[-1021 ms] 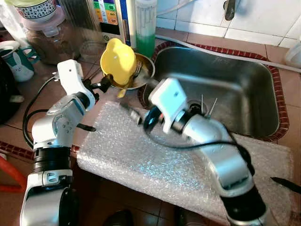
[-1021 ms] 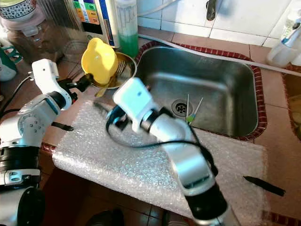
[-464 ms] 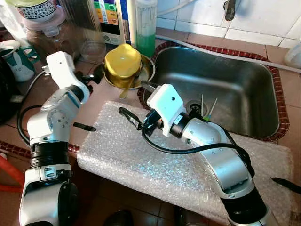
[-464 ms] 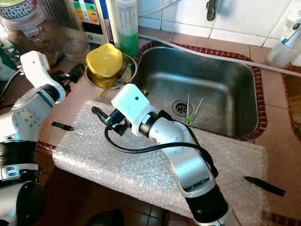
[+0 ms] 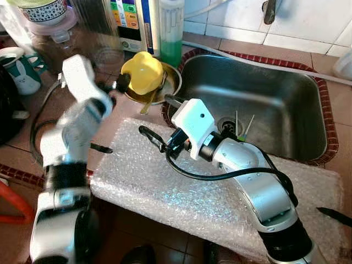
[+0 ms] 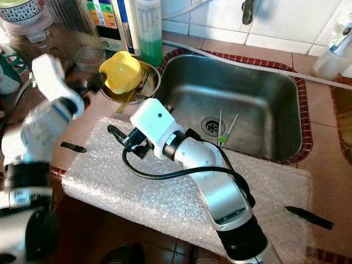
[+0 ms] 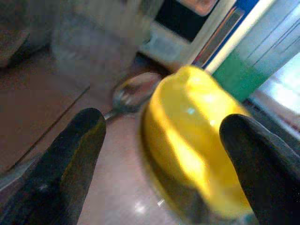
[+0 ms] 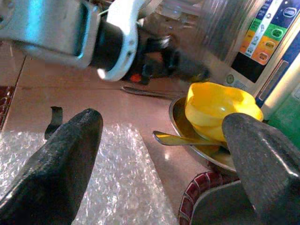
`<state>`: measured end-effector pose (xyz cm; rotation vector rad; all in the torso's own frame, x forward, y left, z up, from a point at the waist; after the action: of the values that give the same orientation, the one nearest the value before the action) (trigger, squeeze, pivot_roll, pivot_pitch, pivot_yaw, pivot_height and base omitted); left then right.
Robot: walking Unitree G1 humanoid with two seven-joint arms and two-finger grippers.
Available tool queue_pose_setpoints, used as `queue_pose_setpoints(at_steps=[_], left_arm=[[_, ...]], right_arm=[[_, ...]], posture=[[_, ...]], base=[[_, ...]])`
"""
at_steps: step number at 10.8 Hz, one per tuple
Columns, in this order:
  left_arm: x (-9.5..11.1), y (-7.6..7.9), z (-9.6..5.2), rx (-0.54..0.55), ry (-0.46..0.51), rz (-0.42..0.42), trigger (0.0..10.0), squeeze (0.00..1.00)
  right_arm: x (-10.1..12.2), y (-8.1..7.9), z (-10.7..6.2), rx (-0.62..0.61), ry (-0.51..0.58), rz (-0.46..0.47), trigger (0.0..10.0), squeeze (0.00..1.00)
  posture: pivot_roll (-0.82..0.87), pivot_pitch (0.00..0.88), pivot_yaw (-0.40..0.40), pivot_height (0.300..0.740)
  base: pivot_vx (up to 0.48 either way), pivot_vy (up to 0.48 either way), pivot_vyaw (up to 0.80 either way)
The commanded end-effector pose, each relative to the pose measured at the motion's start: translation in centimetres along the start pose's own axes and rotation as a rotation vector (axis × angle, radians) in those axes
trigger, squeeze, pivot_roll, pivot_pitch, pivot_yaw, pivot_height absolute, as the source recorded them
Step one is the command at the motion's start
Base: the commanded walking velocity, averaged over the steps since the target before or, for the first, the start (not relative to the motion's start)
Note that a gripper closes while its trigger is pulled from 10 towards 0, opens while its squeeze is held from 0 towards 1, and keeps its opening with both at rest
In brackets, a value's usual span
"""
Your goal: Kitchen organization
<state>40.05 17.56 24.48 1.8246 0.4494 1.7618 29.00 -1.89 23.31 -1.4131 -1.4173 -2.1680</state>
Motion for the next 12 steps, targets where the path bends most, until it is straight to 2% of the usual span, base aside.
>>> queue_pose_setpoints(at_steps=[1, 3, 4, 5, 6, 7, 10, 11, 12], left_arm=[[-0.3, -0.1, 0.2, 0.015, -0.009, -0.007, 10.0, 1.00], [-1.1, 1.1, 0.4, -0.020, -0.037, -0.015, 10.0, 1.00], [-1.8, 0.7, 0.4, -0.005, -0.067, 0.008, 10.0, 1.00], [-2.3, 0.6, 0.3, -0.003, -0.082, 0.007, 10.0, 0.00], [-2.6, 0.6, 0.3, -0.008, -0.093, 0.005, 10.0, 0.00], [-2.7, 0.6, 0.3, -0.007, -0.098, 0.006, 10.0, 0.00], [-3.5, 0.2, 0.4, 0.021, -0.141, 0.052, 10.0, 0.00], [-3.7, 0.2, 0.4, 0.022, -0.156, 0.072, 6.0, 0.00], [-3.9, 0.1, 0.3, 0.021, -0.165, 0.082, 0.0, 0.00]], right_arm=[[0.9, -0.3, 0.1, 0.013, 0.032, -0.021, 10.0, 0.20], [0.5, -0.5, 0.0, 0.020, 0.012, -0.023, 10.0, 0.19], [-0.2, -0.1, -0.1, -0.005, -0.036, -0.034, 10.0, 0.19], [-1.3, 1.1, -0.4, -0.074, -0.100, -0.014, 10.0, 0.20], [-2.0, 2.3, -0.7, -0.139, -0.141, -0.008, 10.0, 0.21], [-2.1, 2.6, -0.7, -0.159, -0.147, -0.005, 10.0, 0.21], [-2.0, 2.5, -0.7, -0.163, -0.149, -0.009, 10.0, 0.21], [-2.0, 2.5, -0.6, -0.163, -0.150, -0.007, 10.0, 0.21], [-2.0, 2.4, -0.6, -0.163, -0.151, -0.007, 10.0, 0.21]], posture=[[-0.08, 0.222, 0.078, 0.740], [-0.08, 0.220, 0.084, 0.740], [-0.09, 0.219, 0.085, 0.740], [-0.09, 0.219, 0.085, 0.740], [-0.09, 0.218, 0.088, 0.740], [-0.09, 0.219, 0.087, 0.740], [-0.09, 0.223, 0.089, 0.740], [-0.09, 0.225, 0.091, 0.740], [-0.09, 0.226, 0.091, 0.740]], base=[[0.000, 0.000, 0.00], [0.000, 0.000, 0.00], [0.000, 0.000, 0.00], [0.000, 0.000, 0.00], [0.000, 0.000, 0.00], [0.000, 0.000, 0.00], [0.000, 0.000, 0.00], [0.000, 0.000, 0.00], [0.000, 0.000, 0.00]])
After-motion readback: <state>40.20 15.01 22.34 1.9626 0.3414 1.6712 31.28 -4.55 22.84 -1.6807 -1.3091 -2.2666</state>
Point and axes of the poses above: a point about 5 cm out from each wrist's last joint towards the gripper, its own z axis pointing out of the wrist towards the gripper, its own x axis along the axis of the wrist's last joint, y = z × x, the point moved 2 cm from there along z, pointing out of the wrist towards the gripper, and after that the axes turned 13 degrees about -z, right-handed, at the moved point
